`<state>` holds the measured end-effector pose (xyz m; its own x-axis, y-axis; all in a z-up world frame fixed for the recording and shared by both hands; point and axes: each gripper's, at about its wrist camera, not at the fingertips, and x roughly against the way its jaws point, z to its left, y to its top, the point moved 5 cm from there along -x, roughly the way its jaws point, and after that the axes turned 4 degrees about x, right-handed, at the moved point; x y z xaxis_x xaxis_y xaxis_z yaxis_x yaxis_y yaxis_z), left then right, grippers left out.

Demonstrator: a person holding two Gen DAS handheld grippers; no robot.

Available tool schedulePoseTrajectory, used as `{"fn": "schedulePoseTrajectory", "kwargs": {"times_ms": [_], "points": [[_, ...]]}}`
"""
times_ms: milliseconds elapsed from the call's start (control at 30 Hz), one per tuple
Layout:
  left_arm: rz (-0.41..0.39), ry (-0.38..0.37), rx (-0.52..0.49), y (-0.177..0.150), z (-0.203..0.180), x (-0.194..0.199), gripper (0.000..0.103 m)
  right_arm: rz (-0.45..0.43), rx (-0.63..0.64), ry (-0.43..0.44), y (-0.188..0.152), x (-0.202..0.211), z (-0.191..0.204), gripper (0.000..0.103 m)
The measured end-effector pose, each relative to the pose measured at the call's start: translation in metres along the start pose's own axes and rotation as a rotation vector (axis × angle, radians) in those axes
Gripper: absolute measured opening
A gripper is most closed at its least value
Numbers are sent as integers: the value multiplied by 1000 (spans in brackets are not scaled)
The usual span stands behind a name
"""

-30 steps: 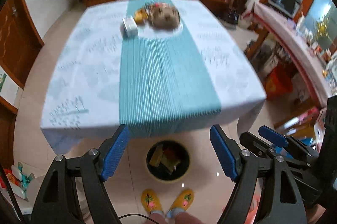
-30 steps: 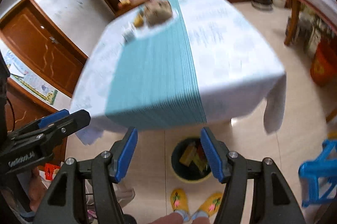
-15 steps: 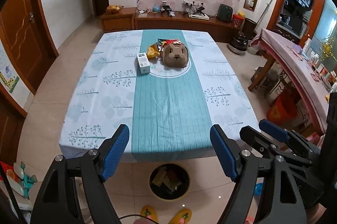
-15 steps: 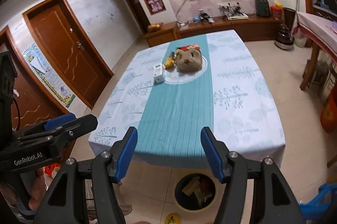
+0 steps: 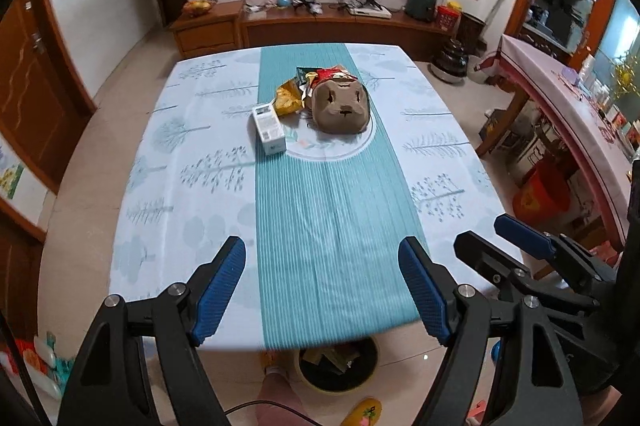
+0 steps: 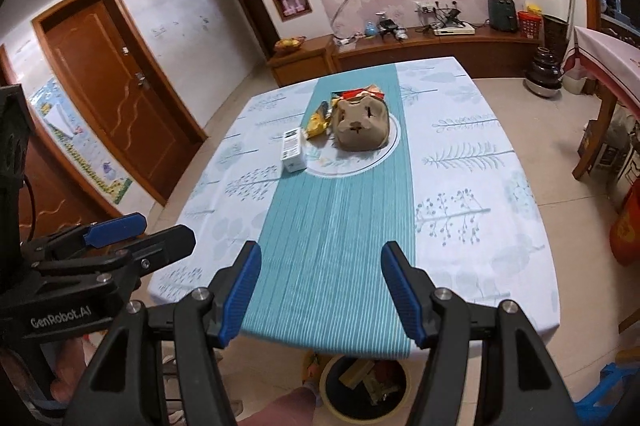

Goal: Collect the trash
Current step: 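Raise both open tools back toward the white box and pulp tray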

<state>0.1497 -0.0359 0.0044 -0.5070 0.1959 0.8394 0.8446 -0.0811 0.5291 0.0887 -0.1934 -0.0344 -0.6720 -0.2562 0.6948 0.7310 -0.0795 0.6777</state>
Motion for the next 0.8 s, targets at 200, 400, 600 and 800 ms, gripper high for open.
{"fn": "schedulePoseTrajectory", "kwargs": {"times_ms": [200, 400, 600, 800], "points": [[55, -40, -24, 61, 44, -49, 77, 24, -105, -64, 39, -55, -5, 62], [234, -101, 57, 104, 108, -131, 77, 90, -185, -127, 76, -127, -4, 62], [306, -111, 111, 138, 129, -203, 77, 128, -266, -183, 100, -187, -13, 62], [354, -97, 99, 158, 112, -264, 77, 157, -301, -211, 111, -221, -25, 62]]}}
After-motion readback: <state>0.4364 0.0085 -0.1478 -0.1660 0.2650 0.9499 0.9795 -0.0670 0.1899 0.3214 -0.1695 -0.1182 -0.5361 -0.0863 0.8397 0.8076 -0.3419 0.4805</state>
